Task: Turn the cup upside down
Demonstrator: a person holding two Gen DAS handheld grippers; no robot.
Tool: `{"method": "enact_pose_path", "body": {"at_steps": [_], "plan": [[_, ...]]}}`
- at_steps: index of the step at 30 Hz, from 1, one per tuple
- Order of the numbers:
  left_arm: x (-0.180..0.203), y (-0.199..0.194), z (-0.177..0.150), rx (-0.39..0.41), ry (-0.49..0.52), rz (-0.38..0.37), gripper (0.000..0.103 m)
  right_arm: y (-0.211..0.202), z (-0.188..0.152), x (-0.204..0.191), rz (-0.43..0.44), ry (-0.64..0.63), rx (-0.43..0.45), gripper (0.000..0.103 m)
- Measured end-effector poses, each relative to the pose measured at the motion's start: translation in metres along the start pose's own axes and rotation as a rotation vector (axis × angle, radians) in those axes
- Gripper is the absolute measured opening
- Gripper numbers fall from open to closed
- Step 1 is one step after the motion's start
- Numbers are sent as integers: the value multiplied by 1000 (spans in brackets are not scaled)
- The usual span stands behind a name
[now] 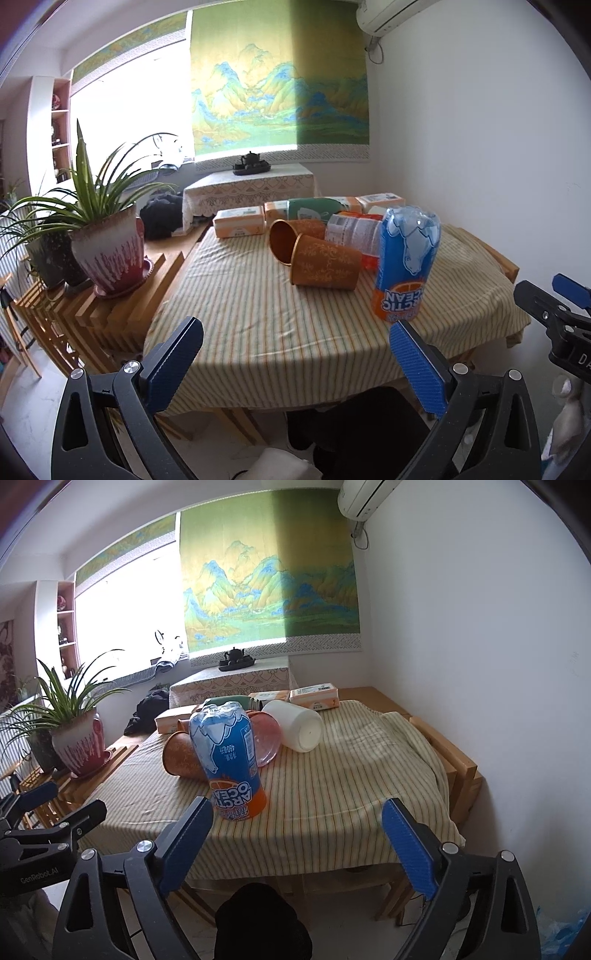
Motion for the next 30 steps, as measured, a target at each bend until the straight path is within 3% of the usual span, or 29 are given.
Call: {"method": "enact_pose_path", "body": {"at_steps": [15, 30], "plan": [[-9, -5, 9, 55, -24, 47, 102, -6, 8, 2, -24, -5, 51, 95], [-11, -5, 10, 59, -46, 44, 102, -4, 8, 4, -28, 3, 52, 95]]}}
Point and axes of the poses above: each gripper's, at about its wrist camera, not at the fingertips, and y roughly the way its jaws point, x to its right, z to its top, the point moved 9 cm from there along y, roughly the way its jaws point
